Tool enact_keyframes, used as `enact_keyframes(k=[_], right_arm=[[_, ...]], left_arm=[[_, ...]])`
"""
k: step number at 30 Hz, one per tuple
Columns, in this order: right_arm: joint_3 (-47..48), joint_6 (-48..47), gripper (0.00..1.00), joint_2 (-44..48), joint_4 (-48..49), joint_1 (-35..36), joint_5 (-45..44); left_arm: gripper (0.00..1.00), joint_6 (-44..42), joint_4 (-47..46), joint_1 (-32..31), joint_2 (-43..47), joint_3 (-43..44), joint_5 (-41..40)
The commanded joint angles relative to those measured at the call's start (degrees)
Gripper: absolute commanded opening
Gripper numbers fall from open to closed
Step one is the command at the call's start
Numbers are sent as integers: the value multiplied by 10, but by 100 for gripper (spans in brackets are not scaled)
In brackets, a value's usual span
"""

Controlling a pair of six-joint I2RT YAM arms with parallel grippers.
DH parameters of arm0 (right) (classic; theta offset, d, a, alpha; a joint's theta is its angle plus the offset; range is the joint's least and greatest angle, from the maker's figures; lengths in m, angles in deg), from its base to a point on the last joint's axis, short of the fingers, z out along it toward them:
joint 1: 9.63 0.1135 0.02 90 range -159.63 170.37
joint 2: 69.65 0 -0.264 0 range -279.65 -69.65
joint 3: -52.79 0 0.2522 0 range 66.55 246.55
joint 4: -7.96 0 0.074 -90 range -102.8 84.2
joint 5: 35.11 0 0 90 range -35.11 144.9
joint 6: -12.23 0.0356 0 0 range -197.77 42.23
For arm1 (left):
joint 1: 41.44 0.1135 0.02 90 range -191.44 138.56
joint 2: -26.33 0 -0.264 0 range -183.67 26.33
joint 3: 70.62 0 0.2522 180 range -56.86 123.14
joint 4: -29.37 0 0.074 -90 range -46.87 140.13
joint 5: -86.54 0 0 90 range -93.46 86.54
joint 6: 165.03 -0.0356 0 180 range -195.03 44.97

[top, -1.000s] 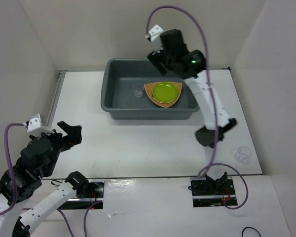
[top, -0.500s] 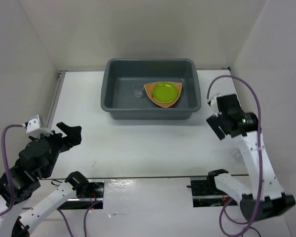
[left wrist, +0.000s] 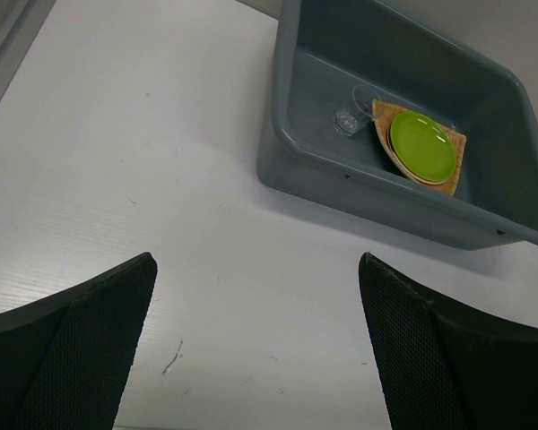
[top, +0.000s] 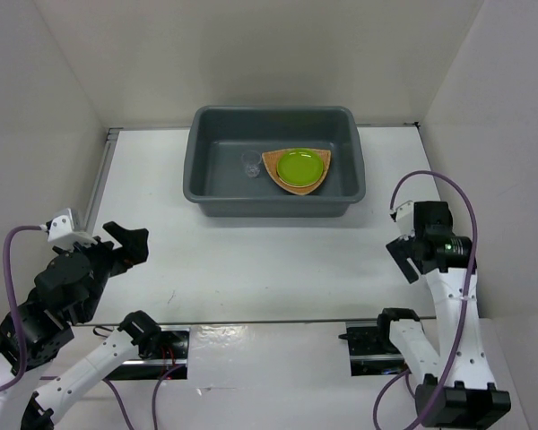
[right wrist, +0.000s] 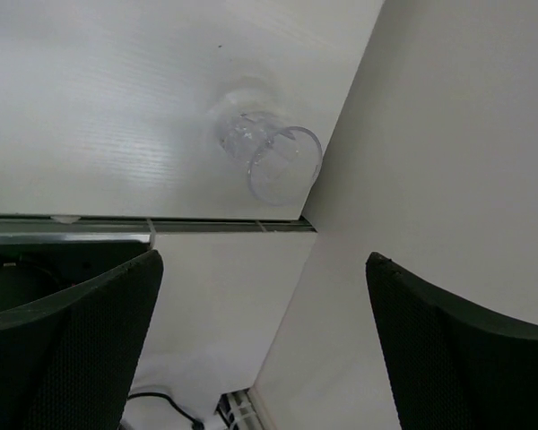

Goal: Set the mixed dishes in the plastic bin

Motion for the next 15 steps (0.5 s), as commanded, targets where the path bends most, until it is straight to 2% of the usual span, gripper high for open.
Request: enact_keyframes(k=[1,6,8,10,12,15], right_arm=[[6,-53,98,-40,20,-4,30],[23,-106,98,-67,63,-25,4],[30,-144,98,-95,70,-49,43],[-3,-165,98,-120,70,-92,62],[-44,-195,98,-157,113,-143,68],[-51,-249,98,-197,148,-223,108]], left_arm=[[100,-4,-18,-2,-4,-3,-6],[100,-4,-18,-2,1,-3,-6],[100,-4,-18,-2,1,-3,-6],[100,-4,-18,-2,1,-3,-11],[100,1,-18,-2,1,-3,-11],[100,1,-13,-2,7,-3,-11]])
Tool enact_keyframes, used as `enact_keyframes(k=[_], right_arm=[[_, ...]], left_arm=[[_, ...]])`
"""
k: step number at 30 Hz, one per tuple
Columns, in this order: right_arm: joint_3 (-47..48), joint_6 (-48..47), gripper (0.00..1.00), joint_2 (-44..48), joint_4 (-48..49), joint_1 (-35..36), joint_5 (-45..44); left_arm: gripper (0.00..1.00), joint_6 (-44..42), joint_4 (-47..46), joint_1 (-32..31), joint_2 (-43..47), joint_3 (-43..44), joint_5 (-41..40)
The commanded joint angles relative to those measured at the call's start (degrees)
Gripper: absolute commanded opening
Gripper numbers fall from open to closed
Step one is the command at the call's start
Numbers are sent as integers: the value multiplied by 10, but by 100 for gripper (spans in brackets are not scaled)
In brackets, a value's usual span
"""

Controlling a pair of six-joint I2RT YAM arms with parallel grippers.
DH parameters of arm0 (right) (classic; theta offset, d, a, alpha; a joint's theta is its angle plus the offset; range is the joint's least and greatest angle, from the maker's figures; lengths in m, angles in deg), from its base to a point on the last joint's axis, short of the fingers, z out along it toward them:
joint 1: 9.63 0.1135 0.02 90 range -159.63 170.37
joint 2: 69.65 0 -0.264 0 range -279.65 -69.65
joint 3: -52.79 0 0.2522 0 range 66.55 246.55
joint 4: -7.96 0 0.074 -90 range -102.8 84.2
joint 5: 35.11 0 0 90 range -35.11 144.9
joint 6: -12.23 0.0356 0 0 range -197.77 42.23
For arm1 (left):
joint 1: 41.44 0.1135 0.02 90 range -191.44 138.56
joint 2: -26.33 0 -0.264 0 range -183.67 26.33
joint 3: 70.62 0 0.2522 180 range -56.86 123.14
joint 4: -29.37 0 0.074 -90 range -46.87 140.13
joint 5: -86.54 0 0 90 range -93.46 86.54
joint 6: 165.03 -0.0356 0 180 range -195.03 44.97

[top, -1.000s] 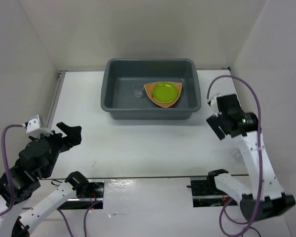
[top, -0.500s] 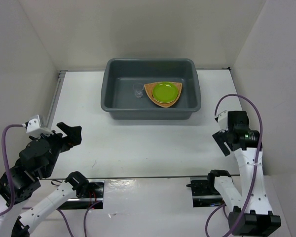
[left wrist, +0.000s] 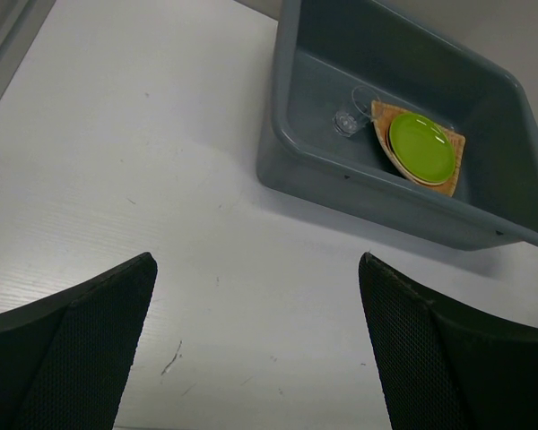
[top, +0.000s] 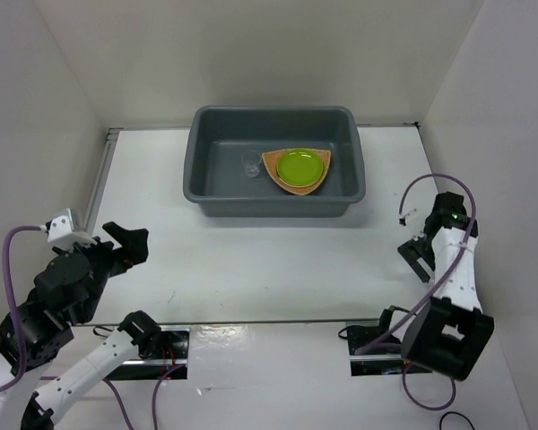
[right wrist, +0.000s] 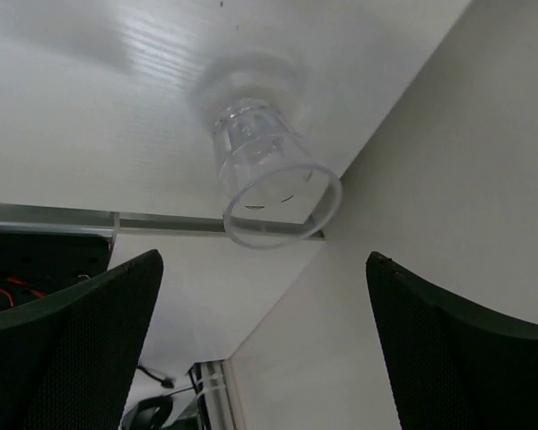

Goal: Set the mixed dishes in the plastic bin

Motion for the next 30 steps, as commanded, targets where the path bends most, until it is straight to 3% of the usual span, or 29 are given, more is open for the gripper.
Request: enact_keyframes(k=[1,7,17,25,30], right_arm=[[-11,-82,98,-33,54,-71,54],[-39,-129,93,-74,73,-122,61],[-45,-129,90,-109,112,-116,72],[-45,-112,71,-179,128,-116,77],[-32,-100,46,-202,115,-116,88]], left_arm=[[100,0,-13,-2,11,-3,-11],[100,0,-13,-2,17,-3,-16],[100,6,-13,-2,17,-3,-16],[100,6,-8,-2,17,-3,-16],[100,11,-8,-2,22,-3,-21]])
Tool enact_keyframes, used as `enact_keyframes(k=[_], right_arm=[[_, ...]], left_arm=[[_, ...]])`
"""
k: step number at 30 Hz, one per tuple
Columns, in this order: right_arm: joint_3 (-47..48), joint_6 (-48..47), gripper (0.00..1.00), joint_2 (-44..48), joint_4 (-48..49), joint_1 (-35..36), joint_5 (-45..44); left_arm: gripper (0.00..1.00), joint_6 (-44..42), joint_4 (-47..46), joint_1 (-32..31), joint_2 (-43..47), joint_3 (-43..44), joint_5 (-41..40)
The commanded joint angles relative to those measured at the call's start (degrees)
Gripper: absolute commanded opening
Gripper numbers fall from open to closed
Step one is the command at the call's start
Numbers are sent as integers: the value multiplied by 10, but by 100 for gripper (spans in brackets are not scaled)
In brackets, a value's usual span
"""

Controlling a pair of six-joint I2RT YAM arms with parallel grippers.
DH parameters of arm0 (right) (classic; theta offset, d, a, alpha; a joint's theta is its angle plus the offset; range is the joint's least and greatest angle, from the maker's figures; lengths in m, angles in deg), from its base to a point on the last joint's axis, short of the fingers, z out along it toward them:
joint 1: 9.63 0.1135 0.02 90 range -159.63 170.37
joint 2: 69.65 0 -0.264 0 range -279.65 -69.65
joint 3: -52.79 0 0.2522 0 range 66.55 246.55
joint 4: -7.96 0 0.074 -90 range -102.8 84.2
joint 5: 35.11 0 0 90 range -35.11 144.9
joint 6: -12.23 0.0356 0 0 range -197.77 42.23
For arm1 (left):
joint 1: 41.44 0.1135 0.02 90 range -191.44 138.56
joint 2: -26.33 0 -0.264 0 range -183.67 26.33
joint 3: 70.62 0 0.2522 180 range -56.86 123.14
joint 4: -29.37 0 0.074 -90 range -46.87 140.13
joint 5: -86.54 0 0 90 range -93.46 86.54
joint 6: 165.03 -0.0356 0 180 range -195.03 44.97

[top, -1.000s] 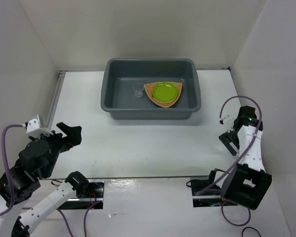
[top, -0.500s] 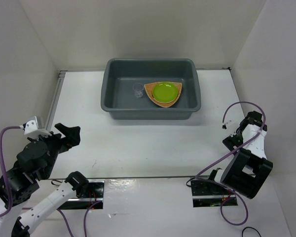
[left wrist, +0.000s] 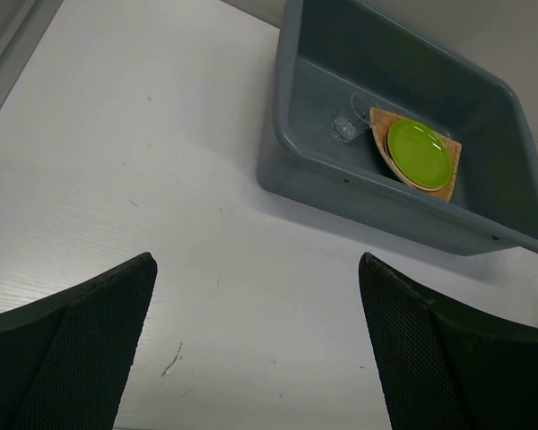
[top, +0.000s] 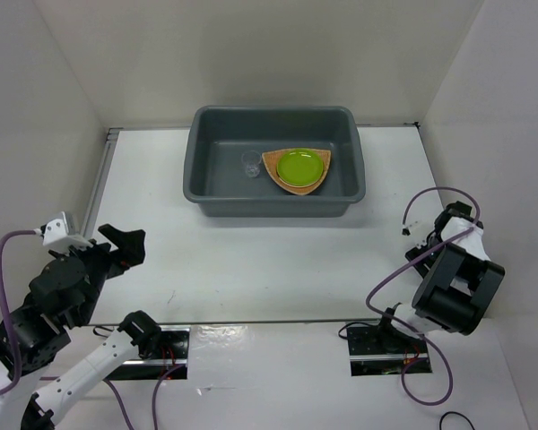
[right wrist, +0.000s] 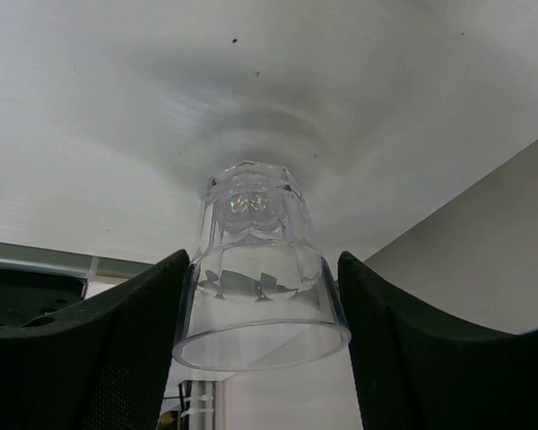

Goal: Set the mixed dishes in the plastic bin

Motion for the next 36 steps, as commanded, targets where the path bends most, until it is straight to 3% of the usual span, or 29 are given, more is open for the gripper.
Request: enact_keyframes(k=[1,10,16,19,20,25,31,36], right_arm=[[8,11,42,-19,9,1,25],[59,5,19,32,-27,-5,30],[203,34,17,59,-126,50,63],[291,69,16,66,-162,148,52],[312,98,15,66,-170,209,36],[482,191,15,-1,-224,390,3],[667,273,15,-156,-249,602,-58],[826,280,14,-288,-249,711,-82]], left_arm=[[100,9,-11,-2,8,-2,-17],[100,9,-11,-2,19,-2,-17],[100,9,-11,-2,24,-2,-17],[100,9,-11,-2,24,-2,-17],[100,9,-11,-2,24,-2,-17],[100,15,-11,-2,24,-2,-22],[100,15,-11,-2,19,-2,-22],[100,9,-11,-2,14,-2,-17]])
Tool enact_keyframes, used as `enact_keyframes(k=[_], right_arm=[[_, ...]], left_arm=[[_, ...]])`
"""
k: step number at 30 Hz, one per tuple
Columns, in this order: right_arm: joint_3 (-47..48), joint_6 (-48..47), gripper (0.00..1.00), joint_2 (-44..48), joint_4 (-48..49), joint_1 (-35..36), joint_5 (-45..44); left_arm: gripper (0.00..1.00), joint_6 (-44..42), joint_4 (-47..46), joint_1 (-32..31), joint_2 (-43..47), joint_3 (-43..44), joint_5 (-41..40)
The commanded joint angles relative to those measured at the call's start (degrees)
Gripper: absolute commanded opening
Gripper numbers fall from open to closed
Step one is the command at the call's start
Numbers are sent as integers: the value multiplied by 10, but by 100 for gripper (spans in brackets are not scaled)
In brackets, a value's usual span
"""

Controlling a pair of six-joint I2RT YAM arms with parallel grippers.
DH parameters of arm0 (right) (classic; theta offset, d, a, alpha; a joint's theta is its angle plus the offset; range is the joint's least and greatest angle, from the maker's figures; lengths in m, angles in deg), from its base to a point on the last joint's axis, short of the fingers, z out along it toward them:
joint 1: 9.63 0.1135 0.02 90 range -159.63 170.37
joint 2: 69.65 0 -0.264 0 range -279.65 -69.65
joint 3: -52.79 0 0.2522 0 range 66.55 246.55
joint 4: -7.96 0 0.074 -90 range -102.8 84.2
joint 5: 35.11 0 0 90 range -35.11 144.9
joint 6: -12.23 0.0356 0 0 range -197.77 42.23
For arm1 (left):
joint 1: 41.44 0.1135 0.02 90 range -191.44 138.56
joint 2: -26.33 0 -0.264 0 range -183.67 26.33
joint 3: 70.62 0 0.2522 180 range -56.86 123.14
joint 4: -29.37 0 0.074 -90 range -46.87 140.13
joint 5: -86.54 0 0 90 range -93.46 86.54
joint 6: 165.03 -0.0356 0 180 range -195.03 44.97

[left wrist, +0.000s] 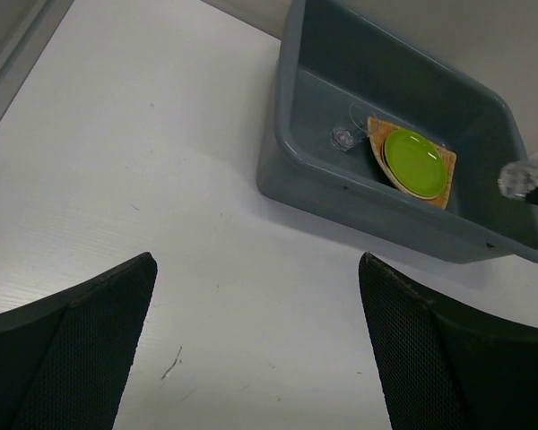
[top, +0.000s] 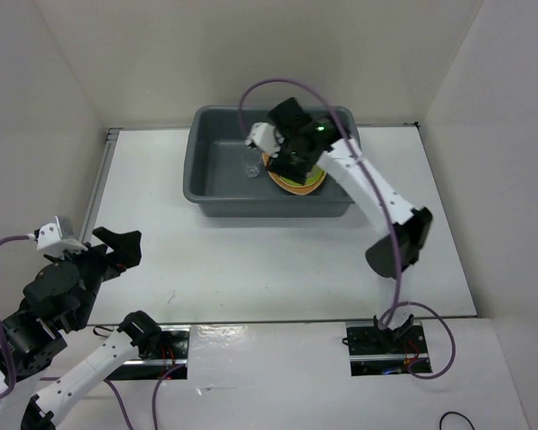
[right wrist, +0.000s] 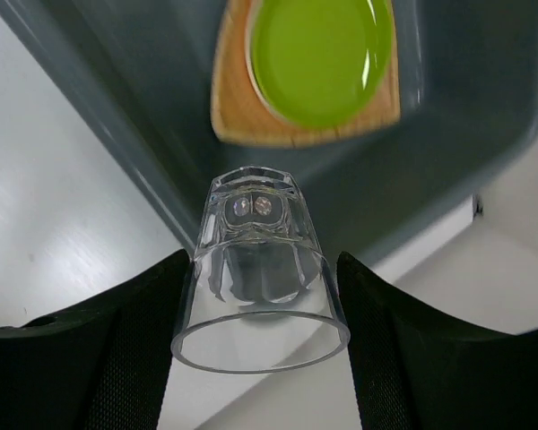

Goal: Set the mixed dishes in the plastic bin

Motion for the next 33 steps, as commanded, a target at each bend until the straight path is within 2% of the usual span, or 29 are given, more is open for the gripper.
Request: enact_keyframes(k=[1,5,11,16,23,26,27,28,29,33], right_arm=[[114,34,14,-95,-27,60,-23],[286,41,14,-231,-27,80,-10],[437,41,16,-397,-27,87,7],[508,29,18,-484,-27,87,19],[541,13,22,-541,-27,87,31],[573,13,32,-558,-27,87,31],[592,13,42,-558,-27,87,31],[598,13,47,-558,-27,87,31],[598,13,55,-552,-27,87,38],[598,18,69,-517,-27,87,38]], left_arm=[[100,8,-12,-2,-4,-2,-7],[100,8,-12,-2,-10,-2,-7],[100,2,-12,-8,-21,-2,-7],[100,2,-12,-8,-27,-2,-7],[100,2,-12,-8,-27,-2,-7],[100,2,-12,-8,-32,-2,-7],[100,2,-12,-8,-32,-2,-7],[100,2,-12,-8,-37,-2,-7],[100,2,-12,-8,-37,-2,-7],[100,8,-12,-8,-37,-2,-7]])
